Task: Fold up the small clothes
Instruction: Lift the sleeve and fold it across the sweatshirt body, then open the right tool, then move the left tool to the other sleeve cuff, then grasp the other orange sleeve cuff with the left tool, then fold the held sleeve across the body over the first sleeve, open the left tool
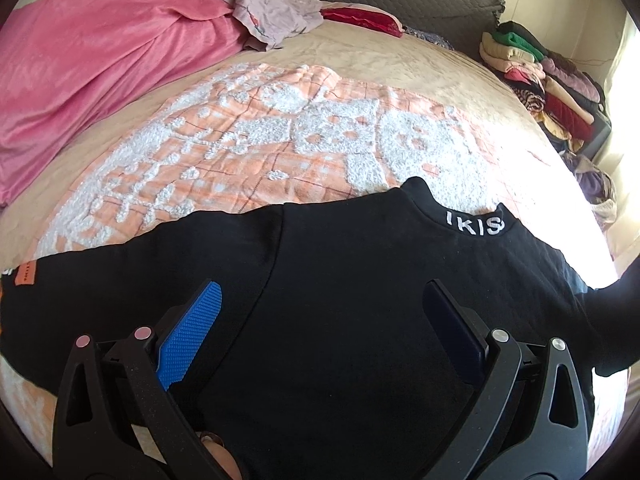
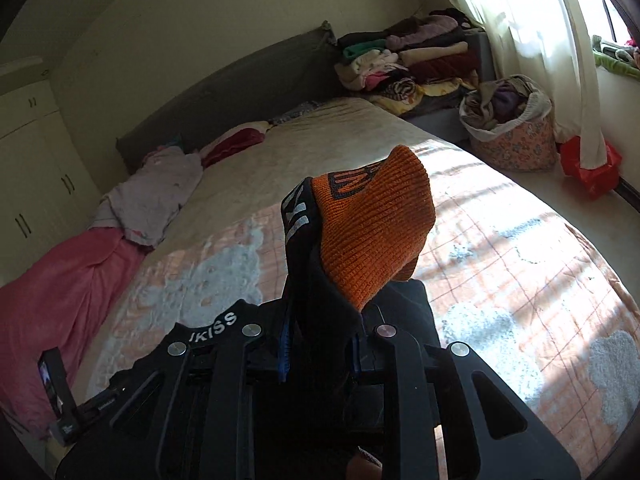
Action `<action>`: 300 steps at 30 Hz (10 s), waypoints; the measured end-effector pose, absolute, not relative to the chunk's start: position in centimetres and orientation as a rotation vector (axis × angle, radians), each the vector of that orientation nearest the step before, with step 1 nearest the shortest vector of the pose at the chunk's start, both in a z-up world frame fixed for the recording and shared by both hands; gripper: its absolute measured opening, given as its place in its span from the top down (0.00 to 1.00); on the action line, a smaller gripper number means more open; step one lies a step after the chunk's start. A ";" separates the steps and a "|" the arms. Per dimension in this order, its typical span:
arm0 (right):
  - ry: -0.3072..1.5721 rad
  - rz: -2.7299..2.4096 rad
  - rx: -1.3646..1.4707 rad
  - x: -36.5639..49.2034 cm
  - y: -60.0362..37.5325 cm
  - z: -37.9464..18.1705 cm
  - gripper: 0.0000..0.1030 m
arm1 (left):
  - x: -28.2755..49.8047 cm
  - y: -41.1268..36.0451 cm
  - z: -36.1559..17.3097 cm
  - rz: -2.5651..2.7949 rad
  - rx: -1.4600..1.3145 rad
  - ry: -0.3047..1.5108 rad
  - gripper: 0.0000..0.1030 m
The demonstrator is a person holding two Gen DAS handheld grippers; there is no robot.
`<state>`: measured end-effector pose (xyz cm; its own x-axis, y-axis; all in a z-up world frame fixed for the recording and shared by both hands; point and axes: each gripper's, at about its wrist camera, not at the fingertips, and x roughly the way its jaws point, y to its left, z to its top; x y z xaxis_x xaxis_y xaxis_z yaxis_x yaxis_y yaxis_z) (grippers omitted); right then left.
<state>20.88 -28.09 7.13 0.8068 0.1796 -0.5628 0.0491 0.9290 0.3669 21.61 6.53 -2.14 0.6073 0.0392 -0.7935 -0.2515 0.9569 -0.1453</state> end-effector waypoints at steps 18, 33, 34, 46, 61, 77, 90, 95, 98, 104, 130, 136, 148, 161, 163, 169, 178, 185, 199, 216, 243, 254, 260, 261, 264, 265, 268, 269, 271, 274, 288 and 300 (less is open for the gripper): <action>0.717 0.320 0.262 22.7 -12.9 4.4 0.78 | 20.6 11.3 -2.5 -0.038 -0.628 0.842 0.08; 0.722 0.378 0.267 22.2 -12.1 3.7 0.50 | 21.3 10.2 -5.1 -0.226 -0.768 0.940 0.10; 0.726 0.369 0.273 22.0 -12.6 3.6 0.50 | 21.4 9.9 -5.1 -0.224 -0.759 0.942 0.10; 0.764 0.238 0.363 19.8 -18.1 1.2 0.46 | 22.1 7.9 -5.8 -0.216 -0.694 0.981 0.16; 0.827 0.046 0.248 19.1 -21.2 -1.4 0.46 | 20.5 9.3 -3.4 -0.090 -0.498 0.940 0.82; 0.992 0.077 0.080 22.7 -17.2 -5.2 0.46 | 20.0 5.8 -4.1 -0.021 -0.225 0.985 0.54; 0.949 0.144 0.203 20.1 -17.7 -2.9 0.30 | 18.1 5.9 -3.9 -0.004 -0.190 0.966 0.42; 0.906 0.187 0.204 18.7 -16.7 -1.2 0.18 | 16.5 7.0 -2.4 0.028 -0.215 0.929 0.33; 0.881 0.214 0.200 18.0 -15.9 -0.2 0.10 | 15.7 7.9 -1.8 0.041 -0.237 0.925 0.27; 0.840 0.249 0.163 16.8 -13.7 1.3 0.06 | 14.1 9.9 -0.5 0.080 -0.260 0.897 0.15; 0.732 0.436 0.016 14.7 -2.1 5.1 0.04 | 6.5 25.5 1.1 0.465 -0.475 0.774 0.09; 0.732 0.497 -0.014 14.6 0.8 5.6 0.04 | 4.9 27.7 1.3 0.538 -0.511 0.737 0.09; 0.779 0.610 -0.072 14.0 6.6 4.5 0.04 | 2.1 32.9 -1.5 0.632 -0.662 0.787 0.09; 0.810 0.605 0.000 13.8 5.9 3.4 0.04 | 2.7 35.6 -5.5 0.725 -0.784 0.818 0.37; 0.815 0.600 0.015 13.9 5.4 3.3 0.04 | 2.8 35.5 -5.1 0.731 -0.766 0.796 0.55; 0.827 0.566 0.073 14.2 3.4 2.9 0.04 | 3.6 35.3 -4.9 0.685 -0.767 0.787 0.83; 0.849 0.509 0.134 14.1 -0.4 2.2 0.04 | 2.3 33.6 -2.1 0.583 -0.730 0.650 0.92; 0.854 0.458 0.201 14.0 -3.9 2.1 0.04 | 2.8 31.1 0.8 0.467 -0.640 0.557 0.92; 0.834 0.332 0.320 13.6 -11.6 2.1 0.04 | 5.8 23.3 5.8 0.194 -0.530 0.520 0.92; 0.800 0.241 0.426 13.1 -17.8 1.8 0.05 | 12.8 12.2 8.1 -0.138 -0.424 0.598 0.92; 0.794 0.070 0.538 13.6 -25.5 -0.2 0.04 | 19.0 -1.4 -1.7 -0.359 -0.383 0.863 0.87; 0.861 0.102 0.437 16.3 -22.4 -1.6 0.04 | 17.8 1.2 -1.1 -0.318 -0.425 0.760 0.49; 0.946 0.187 0.290 20.1 -16.3 -3.6 0.06 | 17.3 6.4 -1.0 -0.076 -0.392 0.681 0.33; 0.957 0.194 0.280 20.5 -15.7 -4.0 0.13 | 17.2 7.4 -1.2 -0.064 -0.431 0.680 0.32; 0.993 0.182 0.228 21.8 -14.0 -5.3 0.27 | 16.7 9.8 -1.4 -0.017 -0.525 0.652 0.30; 0.986 0.192 0.207 22.0 -13.5 -5.5 0.32 | 16.5 10.5 -1.2 0.005 -0.537 0.635 0.28; 0.971 0.250 0.155 22.2 -12.0 -5.3 0.66 | 16.0 11.6 -0.8 0.046 -0.557 0.596 0.27; 0.964 0.258 0.131 22.3 -11.5 -5.1 0.70 | 15.8 12.1 -0.6 0.064 -0.564 0.584 0.27; 0.944 0.268 0.105 22.3 -11.3 -4.6 0.84 | 15.6 12.9 -0.7 0.094 -0.581 0.570 0.26; 0.925 0.307 0.148 22.7 -12.1 -3.8 0.94 | 15.9 13.3 -1.4 0.100 -0.607 0.590 0.26; 0.808 0.306 0.152 23.1 -15.6 1.1 0.98 | 15.5 15.3 -2.1 0.143 -0.649 0.579 0.24; 0.750 0.130 0.054 23.8 -18.9 1.8 0.98 | 15.8 14.9 -1.8 0.155 -0.595 0.585 0.24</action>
